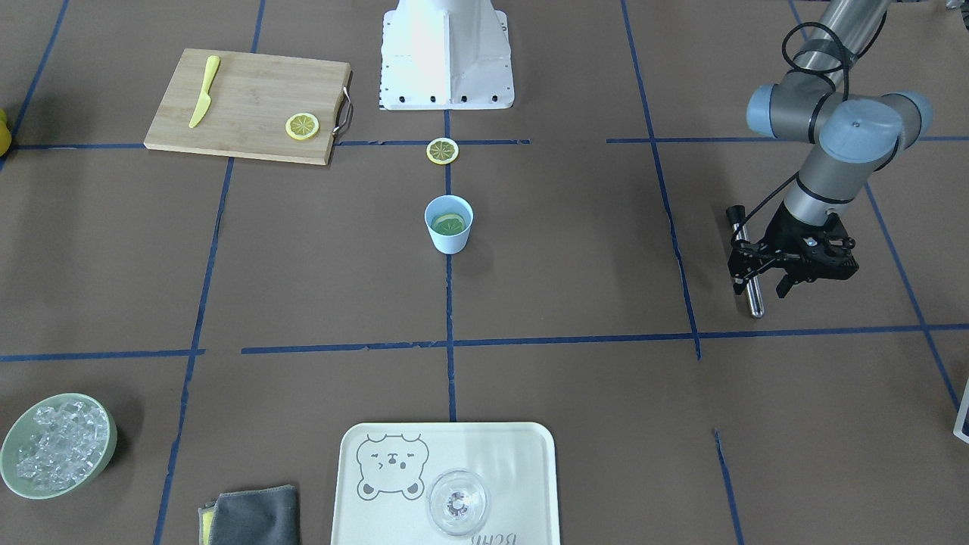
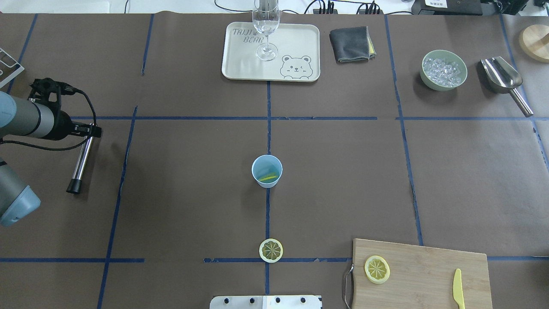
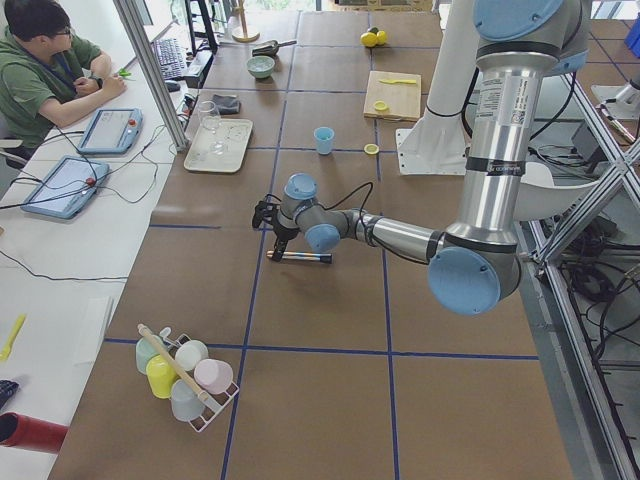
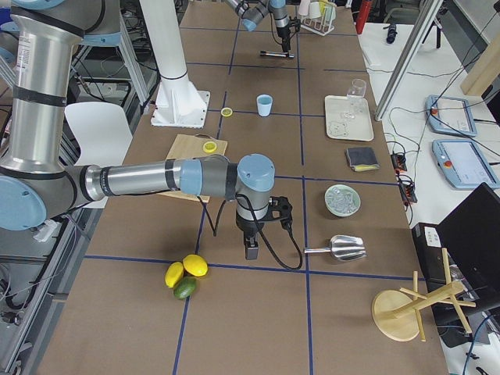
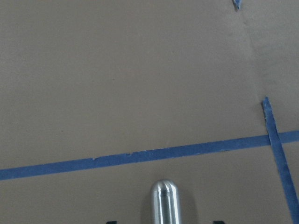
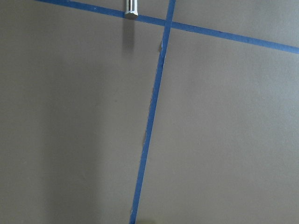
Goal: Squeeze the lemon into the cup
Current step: 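Grasp the metal muddler upright with the left gripper and lift it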
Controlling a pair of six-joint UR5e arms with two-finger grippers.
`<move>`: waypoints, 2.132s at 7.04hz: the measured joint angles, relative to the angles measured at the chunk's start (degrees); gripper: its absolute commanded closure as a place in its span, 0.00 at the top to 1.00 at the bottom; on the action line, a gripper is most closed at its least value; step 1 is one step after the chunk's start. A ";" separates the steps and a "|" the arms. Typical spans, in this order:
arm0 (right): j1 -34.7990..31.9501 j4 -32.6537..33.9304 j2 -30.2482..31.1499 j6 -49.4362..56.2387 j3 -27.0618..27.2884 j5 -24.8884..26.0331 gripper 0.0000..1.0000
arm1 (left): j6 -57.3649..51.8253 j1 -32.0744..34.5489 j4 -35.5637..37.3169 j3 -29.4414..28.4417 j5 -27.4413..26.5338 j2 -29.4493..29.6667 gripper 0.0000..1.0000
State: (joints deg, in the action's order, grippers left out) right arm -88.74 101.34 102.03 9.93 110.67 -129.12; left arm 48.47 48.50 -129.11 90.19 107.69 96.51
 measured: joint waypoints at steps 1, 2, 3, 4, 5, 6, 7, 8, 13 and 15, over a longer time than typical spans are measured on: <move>-0.18 0.00 0.01 0.05 -0.04 0.01 1.00 | -0.03 -0.36 0.00 -0.36 -0.16 0.04 0.70; -0.24 0.00 0.01 0.07 -0.07 0.01 1.00 | -0.15 -0.65 0.00 -0.82 -0.24 0.07 0.70; -0.27 0.00 0.01 0.07 -0.14 0.01 1.00 | -0.34 -0.84 0.00 -1.29 -0.27 0.07 0.64; -0.29 0.00 0.01 0.05 -0.22 0.01 1.00 | -0.43 -0.91 0.00 -1.58 -0.28 0.08 0.07; -0.29 0.00 0.01 0.05 -0.25 0.01 1.00 | -0.44 -0.93 0.00 -1.58 -0.27 0.08 0.00; -0.32 0.00 0.01 0.02 -0.25 0.01 1.00 | -0.46 -0.95 0.00 -1.43 -0.23 0.07 0.00; -0.38 0.00 0.01 0.01 -0.23 0.01 1.00 | -0.49 -0.95 0.02 -1.15 -0.21 0.03 0.00; -0.43 0.00 0.01 0.00 -0.20 0.01 1.00 | -0.58 -0.94 0.10 -0.63 -0.20 -0.02 0.00; -0.82 0.00 0.13 -0.09 -0.34 0.01 1.00 | -7.42 -0.52 -1.12 10.72 -0.38 0.66 0.00; -1.17 0.00 0.75 -0.09 -0.36 0.01 1.00 | -14.06 0.31 -7.15 13.80 -0.12 4.41 0.00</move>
State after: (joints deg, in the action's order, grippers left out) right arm -89.91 101.34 102.78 9.84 110.31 -129.11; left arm 34.41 48.81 -136.27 103.99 107.57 100.93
